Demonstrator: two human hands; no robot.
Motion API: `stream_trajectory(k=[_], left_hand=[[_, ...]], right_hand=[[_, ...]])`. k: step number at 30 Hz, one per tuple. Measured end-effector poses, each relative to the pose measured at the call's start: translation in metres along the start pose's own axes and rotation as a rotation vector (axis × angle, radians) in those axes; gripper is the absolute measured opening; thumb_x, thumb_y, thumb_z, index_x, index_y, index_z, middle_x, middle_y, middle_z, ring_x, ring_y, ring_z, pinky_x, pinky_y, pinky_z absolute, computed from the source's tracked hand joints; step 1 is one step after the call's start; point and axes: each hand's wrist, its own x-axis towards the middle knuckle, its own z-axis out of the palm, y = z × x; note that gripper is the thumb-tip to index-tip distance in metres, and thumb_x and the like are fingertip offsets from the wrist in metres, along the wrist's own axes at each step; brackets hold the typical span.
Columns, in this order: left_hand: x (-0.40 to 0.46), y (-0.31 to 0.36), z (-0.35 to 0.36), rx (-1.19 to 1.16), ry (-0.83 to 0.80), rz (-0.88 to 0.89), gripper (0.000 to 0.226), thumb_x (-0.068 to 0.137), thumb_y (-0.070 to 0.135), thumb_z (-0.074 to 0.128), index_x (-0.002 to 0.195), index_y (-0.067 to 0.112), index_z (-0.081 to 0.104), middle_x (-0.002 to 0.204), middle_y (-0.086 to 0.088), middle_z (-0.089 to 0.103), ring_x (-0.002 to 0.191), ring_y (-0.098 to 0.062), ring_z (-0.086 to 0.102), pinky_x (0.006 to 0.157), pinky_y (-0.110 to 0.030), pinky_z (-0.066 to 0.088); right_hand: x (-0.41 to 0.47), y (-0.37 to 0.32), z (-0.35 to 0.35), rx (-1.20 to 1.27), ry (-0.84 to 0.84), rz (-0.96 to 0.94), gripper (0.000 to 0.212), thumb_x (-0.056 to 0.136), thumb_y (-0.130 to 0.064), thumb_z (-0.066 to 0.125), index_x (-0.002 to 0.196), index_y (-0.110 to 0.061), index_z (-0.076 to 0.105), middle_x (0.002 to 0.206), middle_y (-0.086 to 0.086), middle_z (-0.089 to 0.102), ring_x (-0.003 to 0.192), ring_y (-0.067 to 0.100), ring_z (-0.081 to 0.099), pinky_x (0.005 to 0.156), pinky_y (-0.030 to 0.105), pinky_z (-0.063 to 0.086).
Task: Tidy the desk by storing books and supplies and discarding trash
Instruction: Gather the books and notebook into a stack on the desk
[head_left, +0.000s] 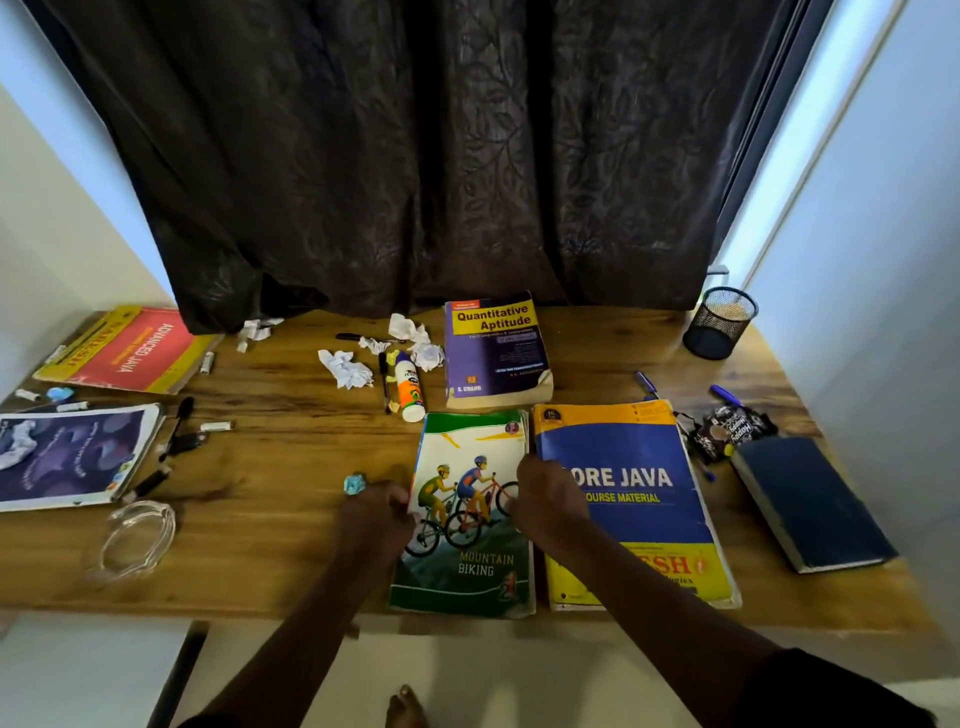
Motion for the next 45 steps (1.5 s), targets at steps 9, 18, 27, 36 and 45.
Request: stream_trajectory(k=[9, 18, 27, 36, 45], left_hand=[[0.003, 0.001, -0.001, 0.106, 0.026, 0.053, 0.023, 0.086, 0.034, 0.077, 0.105, 0.022, 0.076, 0.104, -0.002, 0.075, 0.096, -0.021, 0.069, 0.081, -0.029, 0.052], [0.0, -0.023, -0.027, -0.065, 0.165, 0.078, 0.012, 0.092, 0.031, 0.063, 0.087, 0.025, 0.072, 0.083, 0.004, 0.072, 0.08, -0.018, 0.071, 0.064, -0.025, 0.046], [0.041, -0.136, -0.108, -0.553, 0.507, -0.133, 0.033, 0.089, 0.02, 0.073, 0.119, 0.03, 0.066, 0.115, 0.013, 0.07, 0.103, -0.011, 0.068, 0.083, -0.036, 0.058], [0.094, -0.267, -0.178, -0.811, 0.683, -0.715, 0.086, 0.071, 0.062, 0.064, 0.134, 0.005, 0.051, 0.133, -0.021, 0.059, 0.122, -0.041, 0.055, 0.103, -0.055, 0.047], [0.152, -0.337, -0.209, -1.492, 0.662, -1.063, 0.086, 0.084, 0.03, 0.08, 0.149, 0.018, 0.025, 0.13, -0.003, 0.048, 0.116, -0.028, 0.057, 0.099, -0.049, 0.055]], right_hand=[[0.013, -0.008, -0.011, -0.19, -0.113, -0.097, 0.028, 0.094, -0.021, 0.07, 0.118, -0.01, 0.063, 0.111, 0.012, 0.069, 0.102, 0.028, 0.068, 0.079, 0.035, 0.058], [0.024, -0.041, -0.026, -0.306, -0.025, -0.175, 0.035, 0.092, -0.029, 0.07, 0.123, -0.015, 0.061, 0.119, 0.009, 0.067, 0.11, 0.029, 0.066, 0.08, 0.036, 0.055], [0.044, -0.161, 0.004, -0.149, -0.172, -0.513, 0.042, 0.095, -0.048, 0.048, 0.122, -0.019, 0.063, 0.12, 0.007, 0.065, 0.112, 0.031, 0.063, 0.092, 0.04, 0.054], [0.077, -0.305, 0.063, -0.172, -0.346, -0.694, 0.045, 0.101, -0.041, 0.053, 0.145, -0.029, 0.049, 0.152, 0.004, 0.045, 0.14, 0.027, 0.04, 0.115, 0.041, 0.035], [0.14, -0.347, 0.168, -0.174, -0.458, -0.727, 0.076, 0.08, -0.07, 0.034, 0.148, -0.037, 0.041, 0.16, 0.002, 0.034, 0.15, 0.026, 0.026, 0.123, 0.048, 0.021]])
